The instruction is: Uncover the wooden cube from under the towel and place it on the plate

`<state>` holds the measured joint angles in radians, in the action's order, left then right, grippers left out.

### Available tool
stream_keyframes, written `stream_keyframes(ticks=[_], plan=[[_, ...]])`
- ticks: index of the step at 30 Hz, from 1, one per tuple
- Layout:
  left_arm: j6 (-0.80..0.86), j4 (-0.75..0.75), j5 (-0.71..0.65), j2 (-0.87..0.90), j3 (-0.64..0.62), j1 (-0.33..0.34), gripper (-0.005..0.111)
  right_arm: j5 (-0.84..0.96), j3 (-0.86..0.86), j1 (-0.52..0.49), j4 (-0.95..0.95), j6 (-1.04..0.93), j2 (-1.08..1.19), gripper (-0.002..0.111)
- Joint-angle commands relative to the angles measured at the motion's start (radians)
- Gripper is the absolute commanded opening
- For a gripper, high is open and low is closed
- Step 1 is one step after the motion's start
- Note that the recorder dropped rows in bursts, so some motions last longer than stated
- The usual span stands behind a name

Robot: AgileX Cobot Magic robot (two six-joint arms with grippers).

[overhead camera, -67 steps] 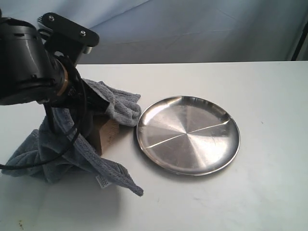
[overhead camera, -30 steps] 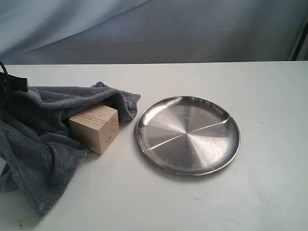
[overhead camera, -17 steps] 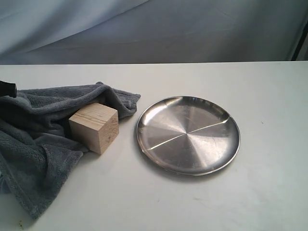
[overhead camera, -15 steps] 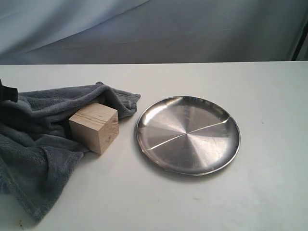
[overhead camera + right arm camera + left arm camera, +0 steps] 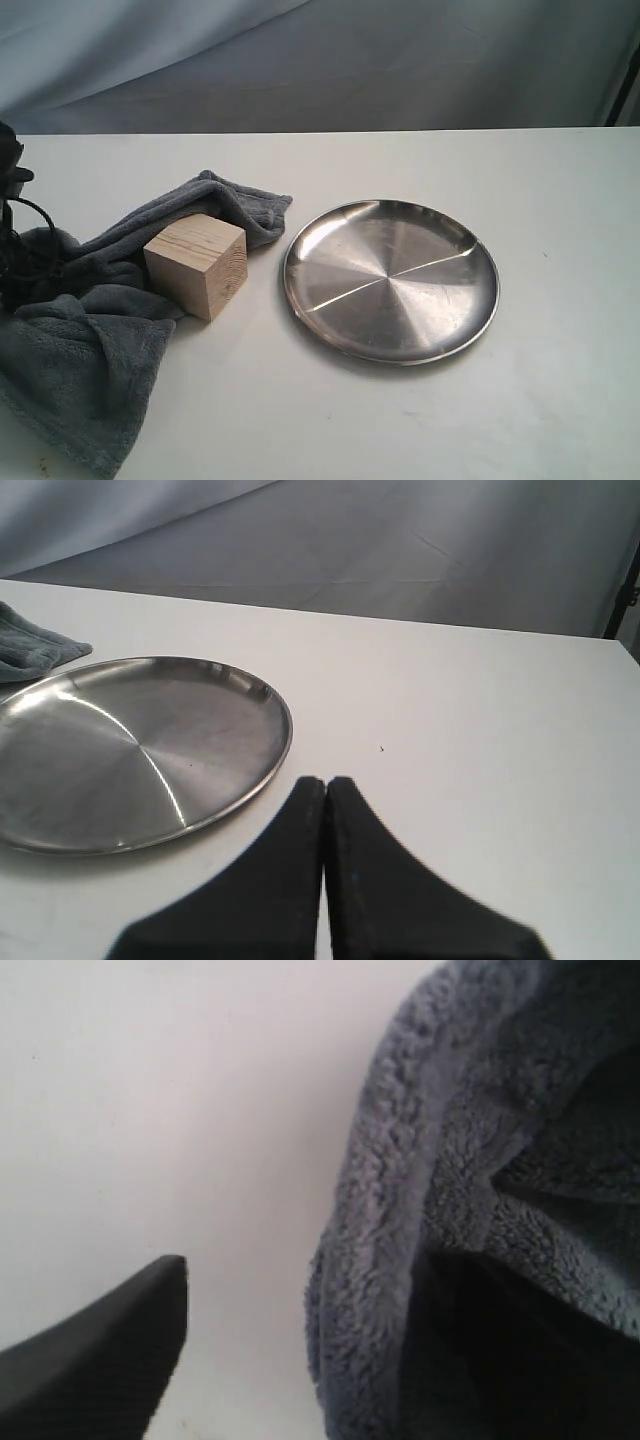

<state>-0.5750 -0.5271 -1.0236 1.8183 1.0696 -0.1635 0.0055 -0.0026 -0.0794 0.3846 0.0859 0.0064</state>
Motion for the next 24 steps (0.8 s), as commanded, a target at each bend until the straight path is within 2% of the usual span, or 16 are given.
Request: stream_keyframes(ticks=[1,9,12,19,24], plan=[[-0.001,0.004,-0.023,-0.001,0.004,0.002,0.082,0.012,0.003,0.0,0.005,0.004,-0.006,0.003],[0.009,0.042,-0.019,-0.081,0.006,0.002,0.082,0.012,0.003,0.0,0.005,0.004,-0.006,0.003],[0.08,0.103,0.018,-0.133,0.006,0.002,0.082,0.012,0.003,0.0,0.005,0.004,-0.006,0.003],[0.495,0.417,0.132,-0.195,0.006,0.002,0.082,0.012,0.003,0.0,0.005,0.004,-0.006,0.003],[0.761,0.573,0.223,-0.198,0.006,0.002,0.082,0.012,0.003,0.0,0.005,0.004,-0.006,0.003]])
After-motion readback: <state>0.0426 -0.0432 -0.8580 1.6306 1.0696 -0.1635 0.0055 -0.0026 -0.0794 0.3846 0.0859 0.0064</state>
